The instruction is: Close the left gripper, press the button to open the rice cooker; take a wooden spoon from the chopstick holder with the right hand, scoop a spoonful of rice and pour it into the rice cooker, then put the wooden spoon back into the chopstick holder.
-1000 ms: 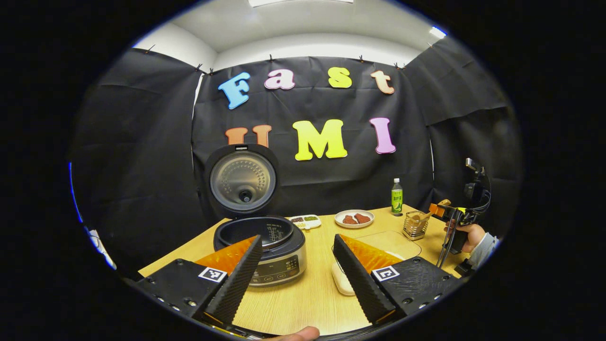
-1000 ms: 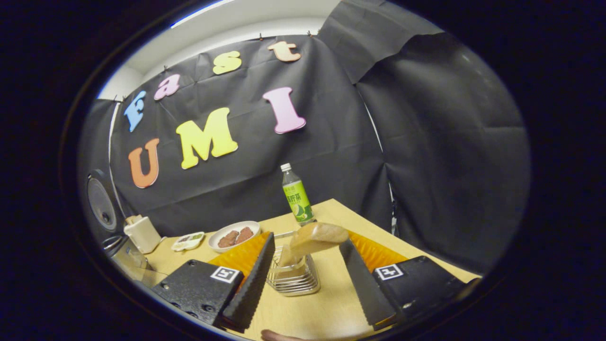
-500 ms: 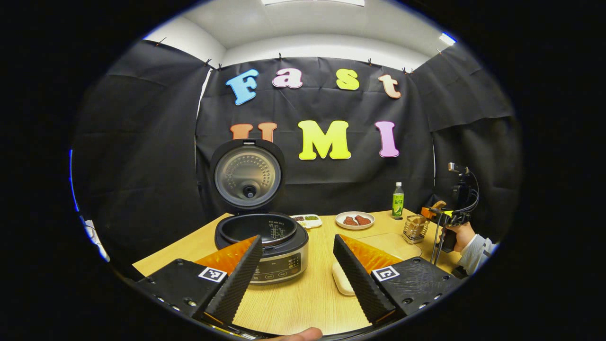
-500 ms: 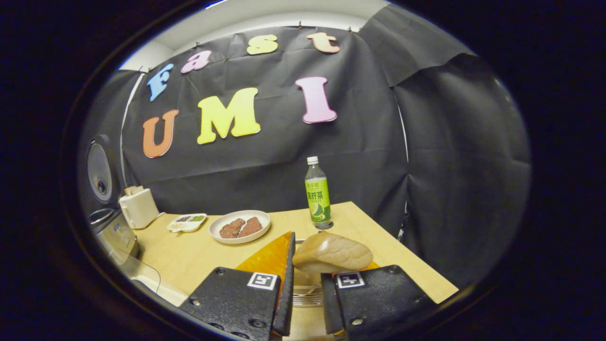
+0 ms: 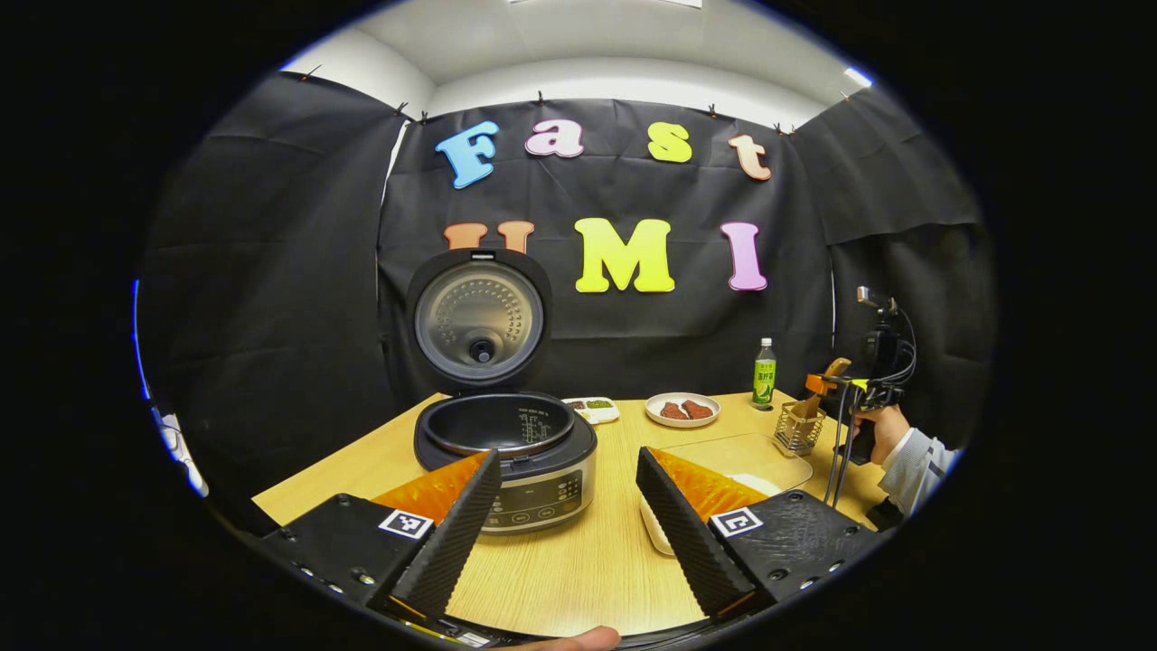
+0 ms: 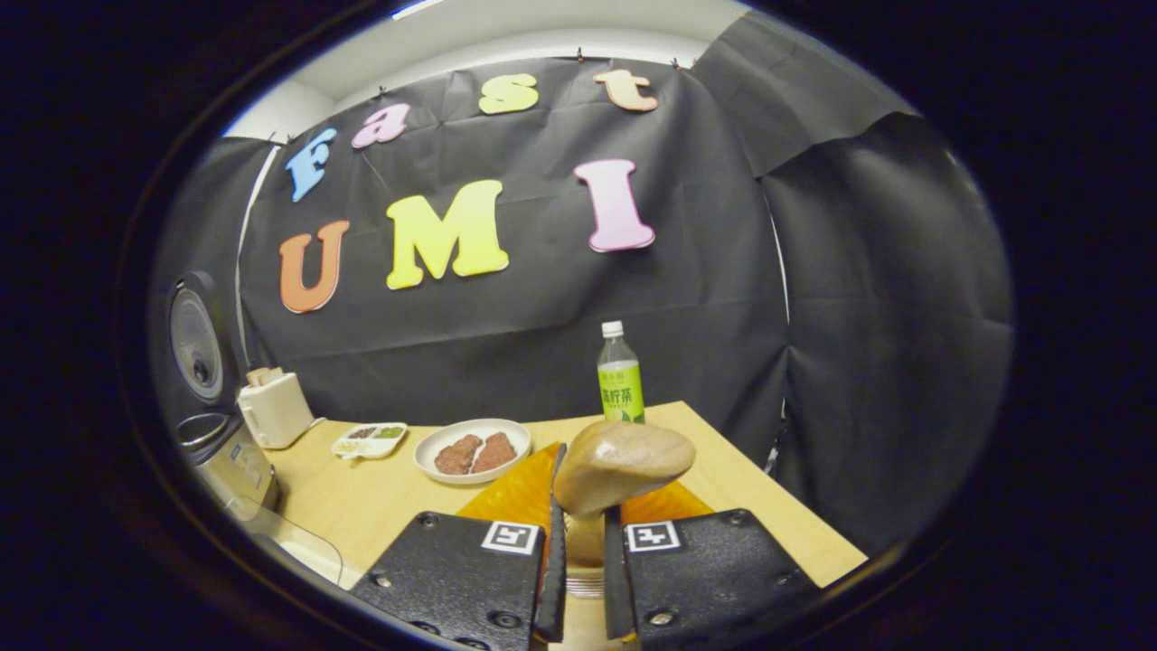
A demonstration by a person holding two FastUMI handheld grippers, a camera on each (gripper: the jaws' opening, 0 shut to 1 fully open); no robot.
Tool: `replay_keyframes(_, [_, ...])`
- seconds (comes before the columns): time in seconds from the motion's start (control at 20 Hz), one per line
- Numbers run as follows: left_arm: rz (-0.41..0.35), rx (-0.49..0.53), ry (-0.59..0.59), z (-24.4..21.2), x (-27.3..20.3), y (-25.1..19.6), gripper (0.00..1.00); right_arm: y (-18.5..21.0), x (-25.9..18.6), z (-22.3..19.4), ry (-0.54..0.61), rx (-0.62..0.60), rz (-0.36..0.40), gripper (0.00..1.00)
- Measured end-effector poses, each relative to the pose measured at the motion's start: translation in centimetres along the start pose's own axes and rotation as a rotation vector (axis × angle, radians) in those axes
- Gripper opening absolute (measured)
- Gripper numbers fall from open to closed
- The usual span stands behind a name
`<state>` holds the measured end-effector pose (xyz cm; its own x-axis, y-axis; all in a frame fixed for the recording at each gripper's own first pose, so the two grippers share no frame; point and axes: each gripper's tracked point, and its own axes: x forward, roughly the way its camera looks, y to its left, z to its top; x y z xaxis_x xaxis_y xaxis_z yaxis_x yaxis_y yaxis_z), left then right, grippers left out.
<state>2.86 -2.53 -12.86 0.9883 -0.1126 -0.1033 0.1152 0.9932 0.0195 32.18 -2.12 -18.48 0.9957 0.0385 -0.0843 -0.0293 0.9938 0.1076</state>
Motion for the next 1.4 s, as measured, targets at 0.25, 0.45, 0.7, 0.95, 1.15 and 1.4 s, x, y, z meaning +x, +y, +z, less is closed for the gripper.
replay_keyframes(0.25, [-0.001, -0.020, -0.005, -0.1, -0.9, 0.6, 0.96, 2.5, -3.8, 5.4, -0.068, -0.093, 0.038, 0.20])
replay_keyframes(0.45, [-0.003, -0.034, 0.019, -0.7, -1.9, 1.1, 0.96, 5.8, -7.5, 8.5, -0.108, -0.103, 0.089, 0.22])
replay_keyframes(0.7, [0.005, -0.047, 0.014, -0.8, -3.3, 2.1, 0.96, 11.4, -10.8, 8.1, -0.045, -0.056, 0.194, 0.23])
replay_keyframes(0.95, [0.006, -0.055, 0.031, -1.4, -3.8, 2.8, 0.97, 15.8, -11.9, 4.8, 0.075, -0.088, 0.262, 0.21])
replay_keyframes(1.15, [0.016, -0.061, 0.046, -2.2, -3.8, 3.6, 0.97, 19.5, -12.2, 3.7, 0.080, -0.143, 0.305, 0.18])
replay_keyframes(1.4, [0.023, -0.086, 0.067, -3.1, -4.0, 4.2, 0.97, 21.2, -11.0, -1.0, 0.127, -0.170, 0.286, 0.18])
